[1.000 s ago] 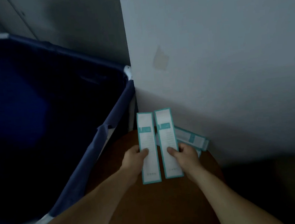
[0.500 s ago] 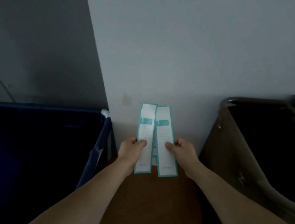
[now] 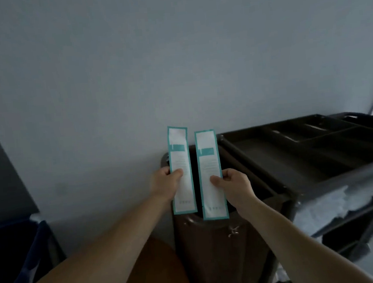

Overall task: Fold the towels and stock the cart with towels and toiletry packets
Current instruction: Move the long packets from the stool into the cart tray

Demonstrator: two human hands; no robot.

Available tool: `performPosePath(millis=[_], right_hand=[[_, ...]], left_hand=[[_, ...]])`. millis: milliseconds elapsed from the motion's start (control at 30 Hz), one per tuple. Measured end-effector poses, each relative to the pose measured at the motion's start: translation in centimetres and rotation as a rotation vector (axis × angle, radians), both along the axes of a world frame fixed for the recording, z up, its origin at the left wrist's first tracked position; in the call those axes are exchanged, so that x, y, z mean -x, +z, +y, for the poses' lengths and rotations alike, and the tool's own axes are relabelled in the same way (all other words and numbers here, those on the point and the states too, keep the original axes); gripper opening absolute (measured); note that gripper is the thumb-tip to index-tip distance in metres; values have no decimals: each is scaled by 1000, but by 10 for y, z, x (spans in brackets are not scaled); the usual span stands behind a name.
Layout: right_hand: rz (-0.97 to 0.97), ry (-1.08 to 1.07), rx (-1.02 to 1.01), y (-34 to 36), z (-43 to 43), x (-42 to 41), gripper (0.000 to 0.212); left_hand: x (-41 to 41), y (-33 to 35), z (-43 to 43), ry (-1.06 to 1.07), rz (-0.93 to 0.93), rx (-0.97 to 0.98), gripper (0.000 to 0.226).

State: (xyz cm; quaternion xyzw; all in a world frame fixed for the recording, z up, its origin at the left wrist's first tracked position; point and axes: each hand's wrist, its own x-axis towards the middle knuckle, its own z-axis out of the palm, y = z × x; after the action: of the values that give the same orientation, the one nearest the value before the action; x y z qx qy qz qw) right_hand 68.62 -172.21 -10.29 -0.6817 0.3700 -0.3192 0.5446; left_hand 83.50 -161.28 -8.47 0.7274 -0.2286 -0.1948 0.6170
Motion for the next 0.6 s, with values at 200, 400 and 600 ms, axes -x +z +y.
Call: performPosePath(millis=[200,400,600], right_hand=[[-13,-203,21,10,-98,142,7],[35,-335,52,23,-201,291,11],[11,-403,84,28,-274,367,21]], left_hand=[[126,21,-124,-186,1,50,16],[255,29,-242,-263,-17,70,16],[315,32,-323,-298,-17,79,12]])
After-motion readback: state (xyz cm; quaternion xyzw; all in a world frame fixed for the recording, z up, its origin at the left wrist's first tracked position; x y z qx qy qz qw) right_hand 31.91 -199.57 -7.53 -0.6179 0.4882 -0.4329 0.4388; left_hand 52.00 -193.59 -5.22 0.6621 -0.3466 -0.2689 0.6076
